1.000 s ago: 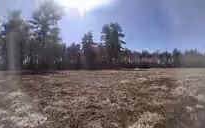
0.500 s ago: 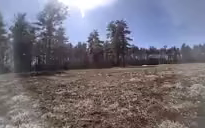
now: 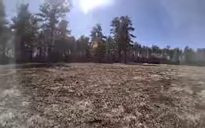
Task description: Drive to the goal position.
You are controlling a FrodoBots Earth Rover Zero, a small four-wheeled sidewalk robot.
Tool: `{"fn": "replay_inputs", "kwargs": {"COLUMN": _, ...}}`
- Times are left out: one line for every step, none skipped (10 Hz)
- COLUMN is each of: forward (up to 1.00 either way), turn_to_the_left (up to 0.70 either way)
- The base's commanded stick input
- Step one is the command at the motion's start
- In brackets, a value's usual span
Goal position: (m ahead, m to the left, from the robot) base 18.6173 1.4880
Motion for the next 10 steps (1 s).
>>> {"fn": "replay_inputs", "kwargs": {"forward": 0.7, "turn_to_the_left": 0.0}}
{"fn": "replay_inputs", "kwargs": {"forward": 0.7, "turn_to_the_left": 0.0}}
{"fn": "replay_inputs", "kwargs": {"forward": 0.7, "turn_to_the_left": 0.0}}
{"fn": "replay_inputs", "kwargs": {"forward": 0.7, "turn_to_the_left": 0.0}}
{"fn": "replay_inputs", "kwargs": {"forward": 0.7, "turn_to_the_left": 0.0}}
{"fn": "replay_inputs", "kwargs": {"forward": 0.7, "turn_to_the_left": 0.0}}
{"fn": "replay_inputs", "kwargs": {"forward": 0.7, "turn_to_the_left": 0.0}}
{"fn": "replay_inputs", "kwargs": {"forward": 0.7, "turn_to_the_left": 0.0}}
{"fn": "replay_inputs", "kwargs": {"forward": 0.7, "turn_to_the_left": 0.0}}
{"fn": "replay_inputs", "kwargs": {"forward": 0.7, "turn_to_the_left": 0.0}}
